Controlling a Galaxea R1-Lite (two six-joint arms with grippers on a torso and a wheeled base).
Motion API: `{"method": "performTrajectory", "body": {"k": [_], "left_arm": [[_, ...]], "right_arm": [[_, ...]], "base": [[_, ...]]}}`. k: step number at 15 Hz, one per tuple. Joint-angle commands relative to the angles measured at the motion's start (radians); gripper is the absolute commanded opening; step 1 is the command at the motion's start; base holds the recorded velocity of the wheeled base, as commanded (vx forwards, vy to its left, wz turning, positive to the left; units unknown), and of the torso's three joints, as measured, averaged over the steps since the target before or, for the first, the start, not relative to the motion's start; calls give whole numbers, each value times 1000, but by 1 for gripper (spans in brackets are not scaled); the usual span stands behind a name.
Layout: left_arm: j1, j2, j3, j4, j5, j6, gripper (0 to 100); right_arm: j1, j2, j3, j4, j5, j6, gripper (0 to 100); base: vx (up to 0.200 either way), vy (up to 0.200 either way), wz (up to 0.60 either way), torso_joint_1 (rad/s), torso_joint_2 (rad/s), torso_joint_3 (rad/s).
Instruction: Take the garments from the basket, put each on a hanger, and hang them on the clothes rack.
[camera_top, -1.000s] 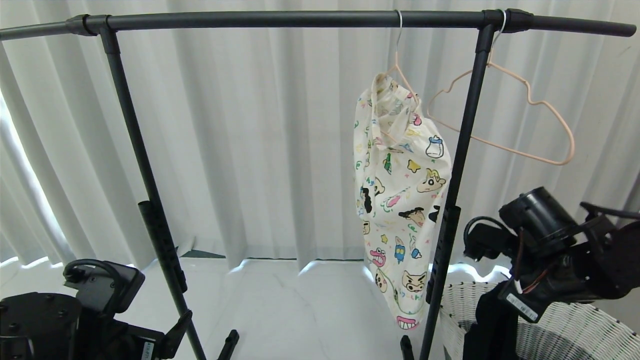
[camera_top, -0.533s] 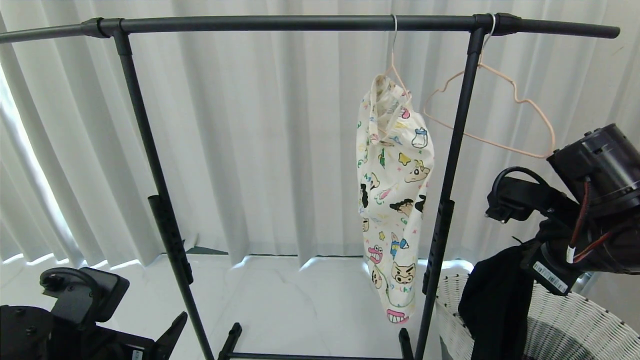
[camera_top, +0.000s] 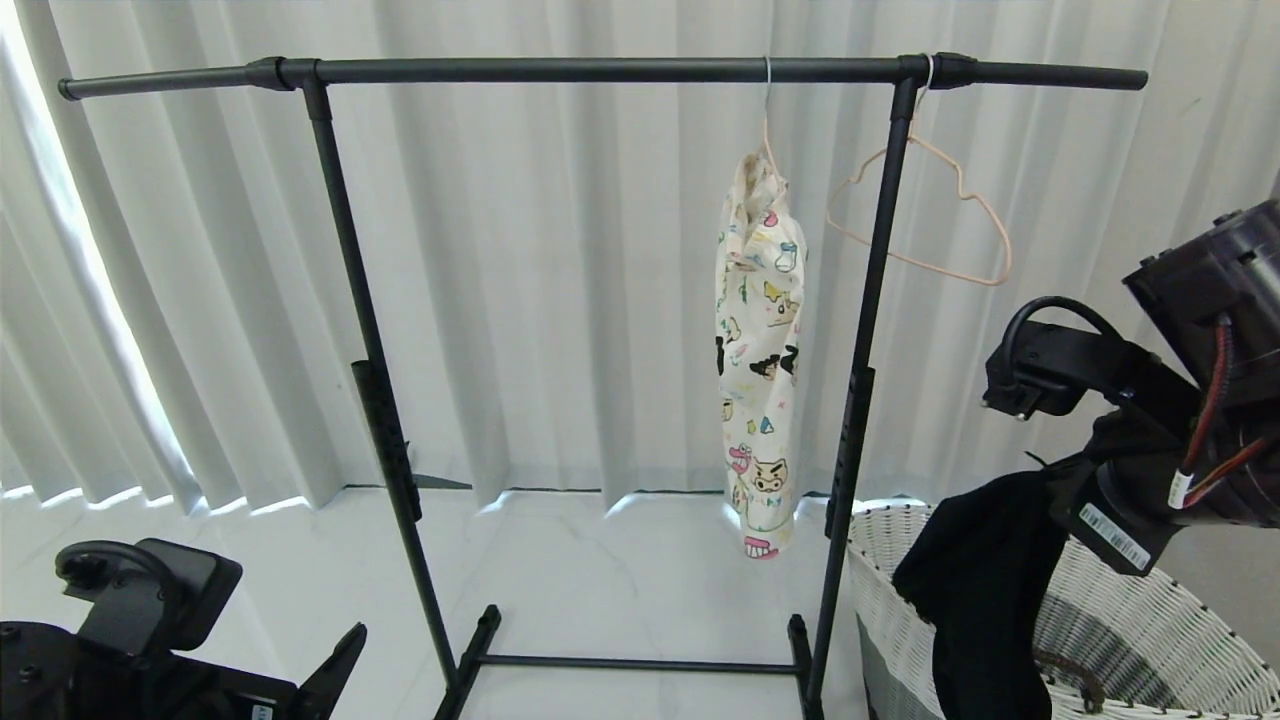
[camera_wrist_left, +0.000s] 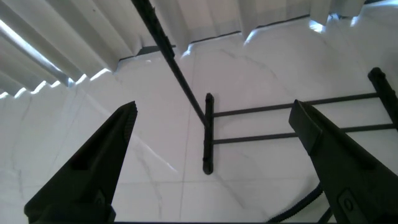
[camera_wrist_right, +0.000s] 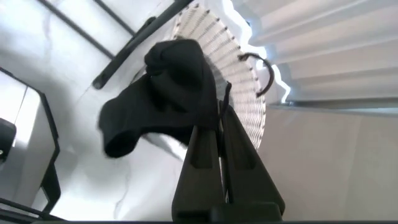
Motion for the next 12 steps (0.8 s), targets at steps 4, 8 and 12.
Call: {"method": "performTrajectory", "body": {"k": [4,8,12], "left_arm": [[-1,-2,-3,1,12,10,100],[-1,-2,-4,1,12,10,100],[-1,0,-4,1,10,10,100]], "right_arm": [[26,2,-4,27,0,15,0],[26,11,-11,27,0,15,0],[26,28,-12,25,1,20,0]], "base": [[0,50,0,1,-1,1],[0,200,0,0,4,0],[0,200,0,6,5,2]]}}
